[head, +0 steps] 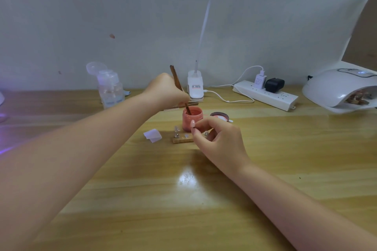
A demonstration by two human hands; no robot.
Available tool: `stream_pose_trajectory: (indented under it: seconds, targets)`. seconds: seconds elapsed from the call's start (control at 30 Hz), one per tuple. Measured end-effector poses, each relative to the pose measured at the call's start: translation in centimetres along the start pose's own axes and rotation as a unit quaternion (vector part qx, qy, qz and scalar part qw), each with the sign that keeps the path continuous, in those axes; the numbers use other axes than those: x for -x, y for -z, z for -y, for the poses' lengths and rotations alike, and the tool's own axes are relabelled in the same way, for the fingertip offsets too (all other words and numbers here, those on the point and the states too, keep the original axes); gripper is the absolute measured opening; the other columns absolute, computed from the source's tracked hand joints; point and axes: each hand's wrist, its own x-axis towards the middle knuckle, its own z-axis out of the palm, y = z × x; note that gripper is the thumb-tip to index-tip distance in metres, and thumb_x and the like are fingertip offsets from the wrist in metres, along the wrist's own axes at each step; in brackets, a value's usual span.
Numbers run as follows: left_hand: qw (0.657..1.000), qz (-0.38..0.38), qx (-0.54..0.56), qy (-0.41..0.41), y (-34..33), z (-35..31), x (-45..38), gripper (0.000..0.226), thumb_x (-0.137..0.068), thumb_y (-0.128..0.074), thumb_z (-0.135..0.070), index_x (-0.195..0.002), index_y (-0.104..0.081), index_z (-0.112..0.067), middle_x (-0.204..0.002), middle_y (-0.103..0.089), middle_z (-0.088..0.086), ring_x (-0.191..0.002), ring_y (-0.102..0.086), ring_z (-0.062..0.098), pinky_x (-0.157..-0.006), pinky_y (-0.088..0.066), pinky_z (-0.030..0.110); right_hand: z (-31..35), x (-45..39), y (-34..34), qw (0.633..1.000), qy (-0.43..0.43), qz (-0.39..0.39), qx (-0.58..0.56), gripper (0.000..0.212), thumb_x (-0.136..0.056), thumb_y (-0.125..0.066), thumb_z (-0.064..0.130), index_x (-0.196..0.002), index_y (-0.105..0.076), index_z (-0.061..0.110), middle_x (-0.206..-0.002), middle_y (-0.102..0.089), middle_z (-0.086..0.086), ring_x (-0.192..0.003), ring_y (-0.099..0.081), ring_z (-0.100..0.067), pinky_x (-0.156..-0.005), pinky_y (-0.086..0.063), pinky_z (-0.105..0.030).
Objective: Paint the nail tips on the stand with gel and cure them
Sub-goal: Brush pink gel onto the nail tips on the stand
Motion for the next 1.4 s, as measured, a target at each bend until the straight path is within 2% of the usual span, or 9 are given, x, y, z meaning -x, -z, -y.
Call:
stream_pose_trajectory:
  seconds: [0.07,0.13,0.3,0.47,0.73,0.93,1.03,1.23,1.4]
  targets:
    - [0.999,-0.021,0.044,0.013,0.5,0.1,0.0,0.017,-0.079,-0.07,-0.017,-0.079,-0.072,0.0,-0.077,-0.07,0.008,-0.075,-0.058,0.02,-0.071,-0.046,0.033,0.0,0.0,0.0,1.0,0.002,0.0,0.002,0.01,-0.08,-0.072,0.012,-0.073,-0.07,0.019,-0.063,-0.06,0.021,-0.047,-0.048,-0.007,-0.054,-0.035,-0.013]
    - [0.994,-0.041,0.099,0.037,1.0,0.5,0.1,0.015,-0.081,-0.069,-0.019,-0.069,-0.069,-0.01,-0.066,-0.071,-0.001,-0.067,-0.055,0.016,-0.062,-0.045,0.028,0.0,0.0,0.1,1.0,0.005,0.002,0.005,0.01,-0.08,-0.072,0.012,-0.074,-0.07,0.019,-0.064,-0.06,0.021,-0.047,-0.048,-0.007,-0.054,-0.036,-0.013]
    - [0.963,-0.053,0.229,0.134,1.3,2.5,0.3,0.011,-0.085,-0.068,-0.024,-0.086,-0.066,-0.013,-0.046,-0.062,-0.009,-0.047,-0.035,0.008,-0.039,-0.025,0.014,0.0,0.0,0.0,1.0,0.001,0.005,0.008,0.009,-0.08,-0.072,0.011,-0.074,-0.071,0.019,-0.064,-0.061,0.02,-0.047,-0.048,-0.007,-0.055,-0.036,-0.014]
    - [0.935,-0.033,0.293,0.196,1.2,4.4,0.8,0.008,-0.087,-0.068,-0.025,-0.084,-0.064,-0.019,-0.047,-0.061,-0.011,-0.049,-0.037,0.006,-0.04,-0.026,0.015,0.0,0.1,0.0,1.0,0.004,0.005,0.011,0.009,-0.08,-0.072,0.011,-0.075,-0.071,0.018,-0.064,-0.061,0.019,-0.047,-0.049,-0.007,-0.055,-0.036,-0.014]
    - [0.906,-0.072,0.365,0.203,1.5,5.2,0.8,0.012,-0.087,-0.069,-0.022,-0.077,-0.063,-0.02,-0.048,-0.063,-0.009,-0.048,-0.041,0.005,-0.038,-0.033,0.01,-0.1,0.0,0.0,1.0,0.007,0.006,0.018,0.009,-0.08,-0.072,0.011,-0.075,-0.071,0.019,-0.064,-0.061,0.018,-0.048,-0.049,-0.007,-0.055,-0.036,-0.014]
    - [0.904,-0.04,0.367,0.216,0.7,5.3,1.0,0.009,-0.088,-0.068,-0.02,-0.081,-0.064,-0.017,-0.05,-0.064,-0.007,-0.041,-0.043,0.002,-0.039,-0.035,0.012,-0.1,0.0,0.1,1.0,0.007,0.008,0.013,0.012,-0.081,-0.072,0.011,-0.074,-0.07,0.021,-0.064,-0.06,0.02,-0.048,-0.048,-0.007,-0.055,-0.036,-0.014]
    - [0.889,-0.063,0.406,0.203,1.1,5.8,1.7,0.012,-0.091,-0.063,-0.014,-0.079,-0.062,-0.011,-0.051,-0.066,-0.003,-0.039,-0.05,0.003,-0.04,-0.042,0.013,-0.2,-0.1,0.1,1.0,0.007,0.011,0.007,0.012,-0.082,-0.071,0.011,-0.075,-0.07,0.021,-0.063,-0.059,0.022,-0.048,-0.047,-0.007,-0.055,-0.035,-0.013]
    - [0.807,-0.07,0.574,0.121,2.2,5.6,4.9,0.007,-0.091,-0.063,-0.009,-0.089,-0.067,-0.004,-0.065,-0.071,0.005,-0.052,-0.065,0.009,-0.052,-0.055,0.02,-0.2,0.0,0.1,1.0,0.014,0.014,0.005,0.008,-0.085,-0.072,0.013,-0.078,-0.072,0.018,-0.063,-0.058,0.023,-0.048,-0.045,-0.007,-0.055,-0.034,-0.013]
    - [0.855,-0.051,0.516,0.001,1.8,5.1,9.0,0.01,-0.082,-0.07,-0.006,-0.078,-0.077,-0.011,-0.075,-0.073,0.009,-0.064,-0.069,0.016,-0.061,-0.057,0.024,-0.2,0.0,0.2,1.0,0.015,0.014,0.01,0.006,-0.084,-0.072,0.013,-0.079,-0.073,0.016,-0.065,-0.06,0.019,-0.048,-0.044,-0.006,-0.055,-0.034,-0.013]
